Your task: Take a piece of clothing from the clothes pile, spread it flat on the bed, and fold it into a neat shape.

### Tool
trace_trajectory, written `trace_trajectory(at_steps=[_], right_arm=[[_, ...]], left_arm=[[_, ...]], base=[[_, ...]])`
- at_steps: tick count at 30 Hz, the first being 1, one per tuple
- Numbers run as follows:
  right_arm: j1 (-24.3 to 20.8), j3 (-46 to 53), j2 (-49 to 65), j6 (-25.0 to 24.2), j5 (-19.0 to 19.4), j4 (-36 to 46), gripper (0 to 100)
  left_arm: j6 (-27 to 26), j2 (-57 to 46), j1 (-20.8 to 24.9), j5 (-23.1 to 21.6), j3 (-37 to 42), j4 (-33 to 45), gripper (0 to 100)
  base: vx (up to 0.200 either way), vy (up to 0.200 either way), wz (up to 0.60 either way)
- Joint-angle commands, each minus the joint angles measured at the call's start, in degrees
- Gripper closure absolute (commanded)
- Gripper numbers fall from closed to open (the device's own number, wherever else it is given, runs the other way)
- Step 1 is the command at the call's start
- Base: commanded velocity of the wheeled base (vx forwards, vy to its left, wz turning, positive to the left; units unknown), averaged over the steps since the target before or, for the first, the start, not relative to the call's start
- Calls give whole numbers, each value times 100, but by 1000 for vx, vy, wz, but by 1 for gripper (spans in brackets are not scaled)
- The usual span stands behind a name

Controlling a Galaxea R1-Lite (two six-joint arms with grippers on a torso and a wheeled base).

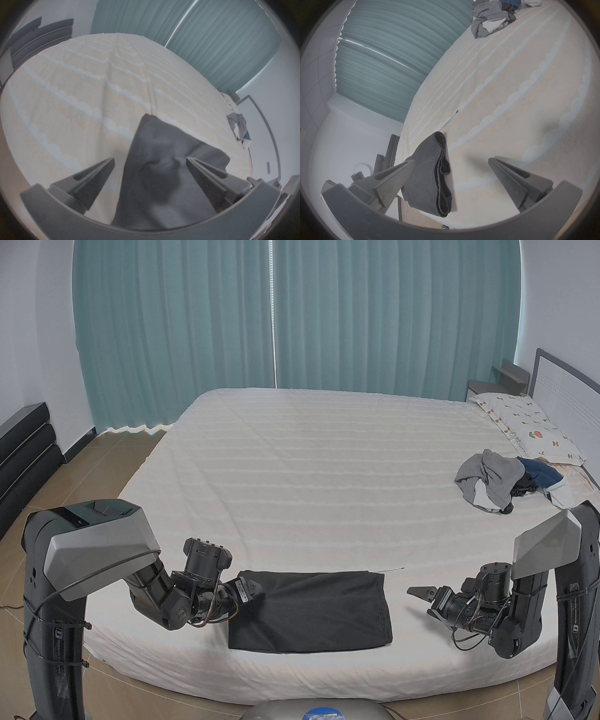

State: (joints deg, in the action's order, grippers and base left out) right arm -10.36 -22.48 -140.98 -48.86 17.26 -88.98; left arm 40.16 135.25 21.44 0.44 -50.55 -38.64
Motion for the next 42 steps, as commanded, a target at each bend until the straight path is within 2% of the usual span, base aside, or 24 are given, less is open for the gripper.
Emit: trace_trajectory(at_steps=[1,7,11,12,15,20,26,38,39,42], right_arm=[[-1,-2,-8,-1,-4,-93,0],[-1,-2,-8,-1,-4,-93,0],[-1,-2,-8,-1,-4,-93,0],[-1,-2,-8,-1,5,-93,0],[-1,-2,-8,-1,-4,-93,0],[-1,-2,-8,-1,-4,-93,0],[-1,7,-8,-1,-4,-93,0],[-1,-2,-8,-1,-4,-93,0],[-1,-2,-8,-1,-4,-93,0],[-1,-2,-8,-1,-4,-93,0]], left_arm=[[168,36,0,0,-200,-20,0],[221,555,0,26,-904,-12,0],[221,599,0,70,-983,-12,0],[221,616,0,70,-1009,-12,100],[256,730,-17,167,-1238,-3,100],[555,862,-26,721,-1431,-3,100],[572,871,-35,1143,-1387,-3,100],[757,818,-35,1248,-1352,24,100],[783,809,-35,1248,-1343,24,0],[889,757,-35,1231,-1334,32,0]], base=[[0,0,0],[0,0,0],[0,0,0],[0,0,0],[0,0,0],[0,0,0],[0,0,0],[0,0,0],[0,0,0],[0,0,0]])
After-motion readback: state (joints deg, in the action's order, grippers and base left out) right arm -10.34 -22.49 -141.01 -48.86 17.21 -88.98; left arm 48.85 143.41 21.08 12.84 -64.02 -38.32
